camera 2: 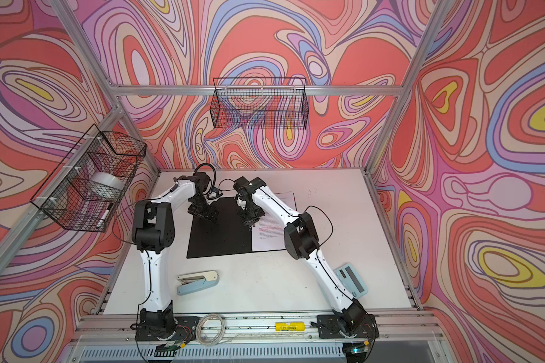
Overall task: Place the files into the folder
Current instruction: 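Keep pressing the metal clip lever flat with the right gripper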
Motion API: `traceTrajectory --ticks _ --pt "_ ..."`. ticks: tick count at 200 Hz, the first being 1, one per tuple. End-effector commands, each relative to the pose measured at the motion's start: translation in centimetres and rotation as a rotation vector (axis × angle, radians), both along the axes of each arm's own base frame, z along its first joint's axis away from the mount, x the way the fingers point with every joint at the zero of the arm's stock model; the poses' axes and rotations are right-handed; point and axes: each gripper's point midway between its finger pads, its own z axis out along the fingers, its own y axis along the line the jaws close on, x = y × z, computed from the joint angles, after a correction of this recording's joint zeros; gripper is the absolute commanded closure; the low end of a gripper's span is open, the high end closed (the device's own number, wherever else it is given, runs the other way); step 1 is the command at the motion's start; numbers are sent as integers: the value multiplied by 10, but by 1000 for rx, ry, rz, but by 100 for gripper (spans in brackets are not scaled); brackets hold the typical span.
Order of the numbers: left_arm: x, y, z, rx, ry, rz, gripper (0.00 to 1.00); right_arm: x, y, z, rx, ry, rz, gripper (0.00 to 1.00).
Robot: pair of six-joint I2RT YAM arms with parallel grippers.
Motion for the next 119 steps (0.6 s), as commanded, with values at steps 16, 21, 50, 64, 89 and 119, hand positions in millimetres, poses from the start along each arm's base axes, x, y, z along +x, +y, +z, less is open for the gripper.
traceTrajectory --ticks 16,21,50,64,89,119 --pt "-22 18 -54 71 131 16 16 -20 -31 -54 -174 114 9 94" --pt "-23 18 -54 71 133 17 16 -20 -31 -55 -175 116 10 94" --pt "-24 18 -55 70 133 19 16 -20 -31 -59 -181 119 11 94" --pt "-24 18 -55 69 134 18 16 -21 -32 -61 -183 124 12 94" --pt "-23 19 -55 71 133 17 16 -21 -33 -64 -190 126 11 94" --pt "-24 20 -56 71 136 19 16 -21 -33 -67 -193 129 13 94"
